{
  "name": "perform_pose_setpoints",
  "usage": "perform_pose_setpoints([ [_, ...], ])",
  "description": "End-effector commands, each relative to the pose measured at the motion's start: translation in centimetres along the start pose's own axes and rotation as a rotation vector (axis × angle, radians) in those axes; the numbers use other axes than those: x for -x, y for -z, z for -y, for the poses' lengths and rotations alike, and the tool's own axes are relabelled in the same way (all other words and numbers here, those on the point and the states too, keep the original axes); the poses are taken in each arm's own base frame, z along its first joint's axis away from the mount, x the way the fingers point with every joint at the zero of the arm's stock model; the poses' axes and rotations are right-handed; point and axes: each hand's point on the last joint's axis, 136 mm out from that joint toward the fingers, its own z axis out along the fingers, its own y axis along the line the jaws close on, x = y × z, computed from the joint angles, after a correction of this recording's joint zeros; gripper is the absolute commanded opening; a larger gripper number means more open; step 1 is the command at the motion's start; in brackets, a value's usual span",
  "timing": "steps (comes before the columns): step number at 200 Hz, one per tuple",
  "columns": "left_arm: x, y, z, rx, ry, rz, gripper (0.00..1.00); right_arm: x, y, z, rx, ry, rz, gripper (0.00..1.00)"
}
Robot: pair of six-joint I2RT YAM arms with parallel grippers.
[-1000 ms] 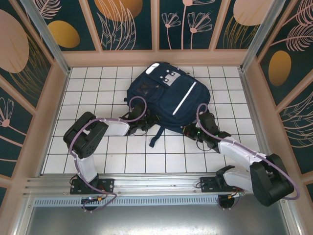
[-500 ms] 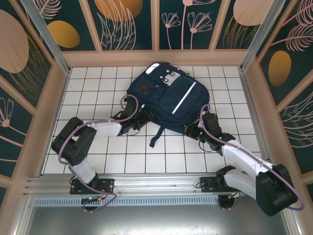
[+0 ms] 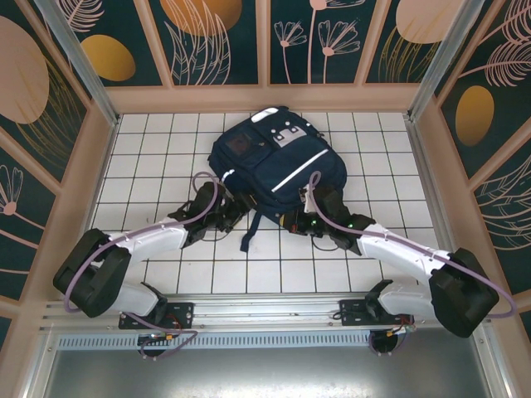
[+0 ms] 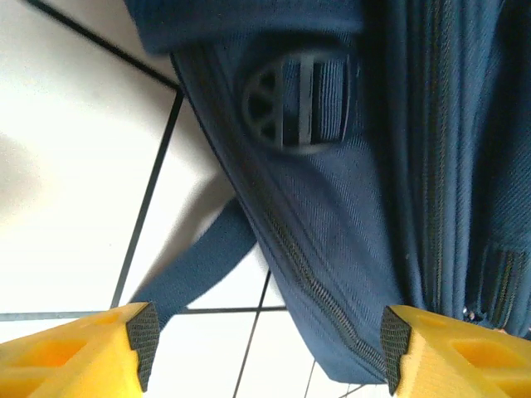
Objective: Pack the student bag
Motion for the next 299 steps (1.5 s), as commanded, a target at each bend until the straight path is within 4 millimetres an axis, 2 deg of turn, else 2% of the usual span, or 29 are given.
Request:
perform_pose_setpoints([
  [1, -0.9, -0.7, 0.1, 0.001, 0.034, -0.027, 0.72, 1.3, 0.1, -4.0, 0.118, 0.036, 0.023, 0.0],
  [33, 0.0, -1.9, 0.4, 0.007, 0.033, 0.008, 0.68, 1.0, -0.4, -4.4, 0.125, 0.037, 0.011, 0.0],
  [77, 0.6, -4.1, -0.2, 0.017, 0.052, 0.024, 0.56, 0.6, -0.5, -4.4, 0.144, 0.027, 0.013, 0.0],
  [100, 0.9, -4.6, 0.8, -0.002, 0.032, 0.023, 0.51, 0.4, -0.6, -4.1, 0.133, 0.034, 0.006, 0.0],
  [120, 0.6, -4.2, 1.9, -0.042, 0.025, 0.001, 0.45, 0.4, -0.5, -3.9, 0.12, 0.039, 0.006, 0.0],
  [145, 0.3, -2.2, 1.9, -0.073, 0.014, 0.016, 0.45, 0.4, -0.5, -3.6, 0.11, 0.042, 0.011, 0.0],
  [172, -0.5, 0.0, 3.5, -0.22, 0.024, 0.009, 0.48, 0.3, -0.5, -3.6, 0.122, 0.036, 0.021, 0.0],
  [190, -0.6, 0.7, 3.9, -0.265, 0.039, 0.015, 0.53, 0.4, -0.4, -3.7, 0.13, 0.037, 0.026, 0.0],
  [210, -0.5, 0.5, 3.8, -0.267, 0.055, 0.012, 0.65, 0.6, -0.2, -4.1, 0.146, 0.043, 0.03, 0.0],
  [231, -0.8, -0.2, 3.8, -0.264, 0.074, -0.012, 0.69, 0.8, 0.1, -4.8, 0.171, 0.043, 0.039, 0.0],
  [272, -0.5, -1.5, 4.2, -0.263, 0.088, -0.02, 0.65, 0.8, 0.2, -5.5, 0.199, 0.041, 0.032, 0.0],
  [299, -0.3, -2.4, 3.9, -0.236, 0.095, -0.023, 0.55, 0.7, 0.1, -5.3, 0.2, 0.036, 0.033, 0.0],
])
